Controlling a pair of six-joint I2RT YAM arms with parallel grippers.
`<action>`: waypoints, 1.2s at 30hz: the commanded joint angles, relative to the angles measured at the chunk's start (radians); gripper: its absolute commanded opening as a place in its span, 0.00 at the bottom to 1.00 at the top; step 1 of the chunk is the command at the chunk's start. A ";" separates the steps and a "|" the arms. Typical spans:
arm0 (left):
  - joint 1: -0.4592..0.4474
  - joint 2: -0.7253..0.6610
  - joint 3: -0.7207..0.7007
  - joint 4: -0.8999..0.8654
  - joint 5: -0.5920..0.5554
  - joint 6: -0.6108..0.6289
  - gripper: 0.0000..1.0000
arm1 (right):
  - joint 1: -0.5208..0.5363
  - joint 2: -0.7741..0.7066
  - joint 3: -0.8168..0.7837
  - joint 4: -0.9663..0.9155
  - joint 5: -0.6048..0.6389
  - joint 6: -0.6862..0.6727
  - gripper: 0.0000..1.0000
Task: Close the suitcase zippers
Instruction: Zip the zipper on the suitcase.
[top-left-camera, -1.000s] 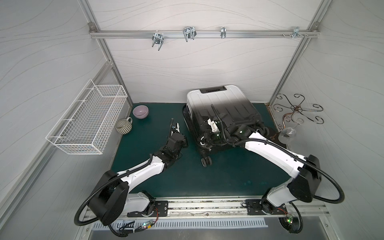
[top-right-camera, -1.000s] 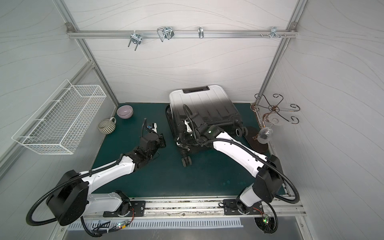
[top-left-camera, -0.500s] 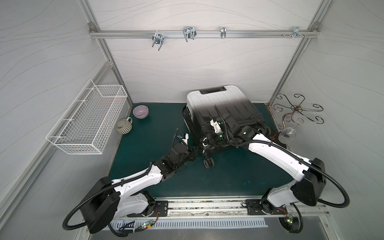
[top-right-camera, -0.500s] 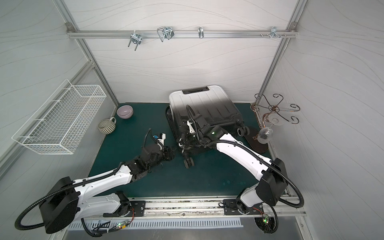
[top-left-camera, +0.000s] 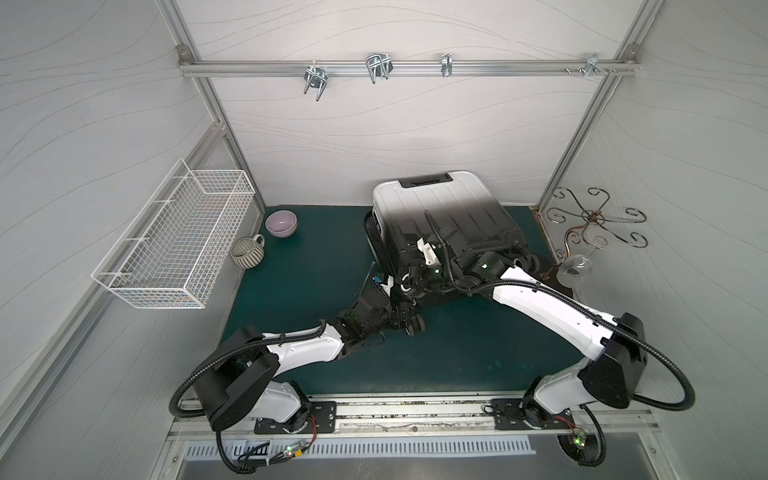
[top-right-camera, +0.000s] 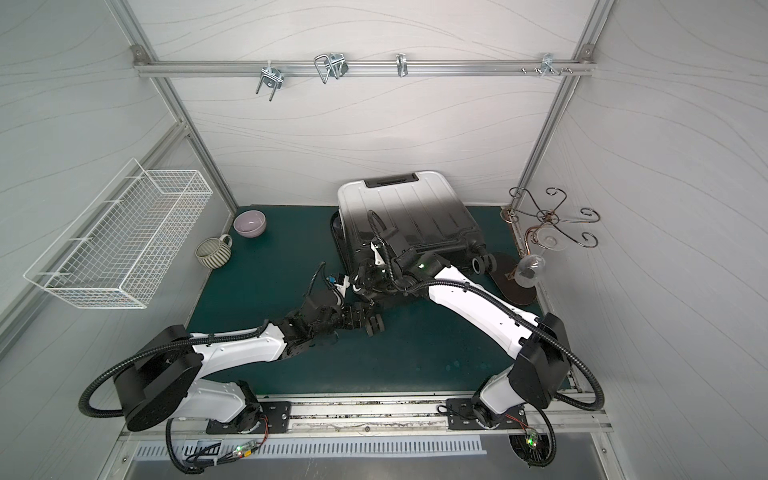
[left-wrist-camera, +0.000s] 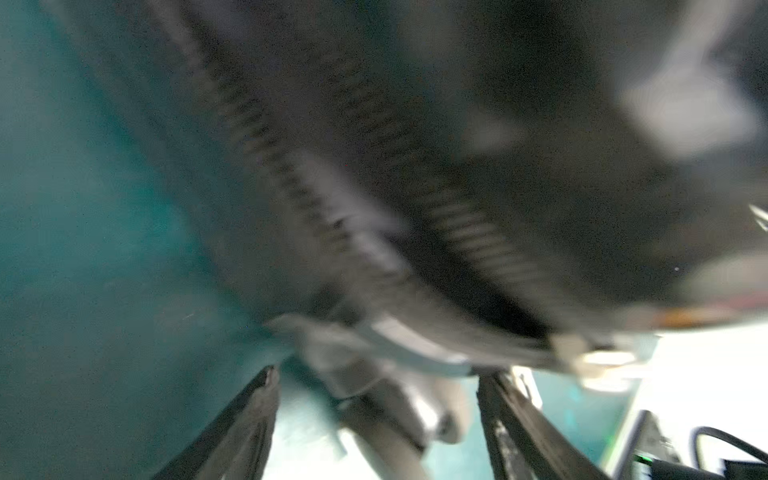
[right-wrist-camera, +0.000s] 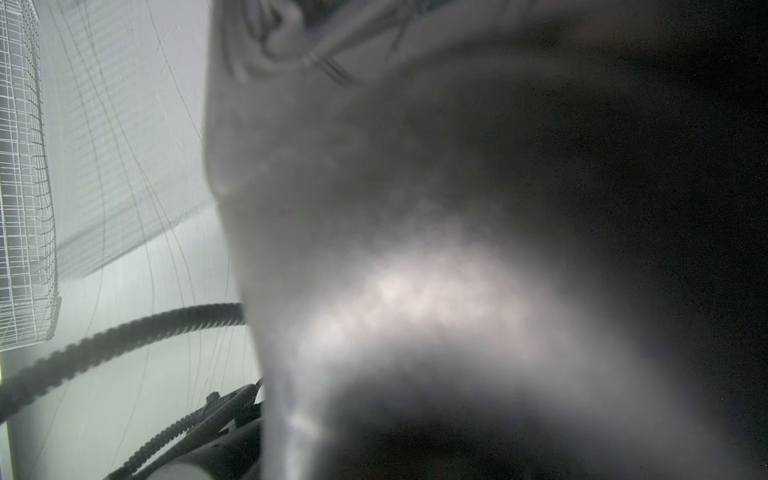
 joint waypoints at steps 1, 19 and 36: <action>0.013 -0.012 0.000 0.193 0.033 0.000 0.75 | 0.031 0.005 0.034 -0.077 -0.210 0.181 0.00; 0.062 0.003 -0.108 0.514 0.230 -0.087 0.84 | 0.041 0.040 0.059 -0.076 -0.210 0.173 0.00; 0.056 -0.010 0.013 0.138 0.046 -0.036 0.69 | 0.050 0.051 0.057 -0.064 -0.203 0.178 0.00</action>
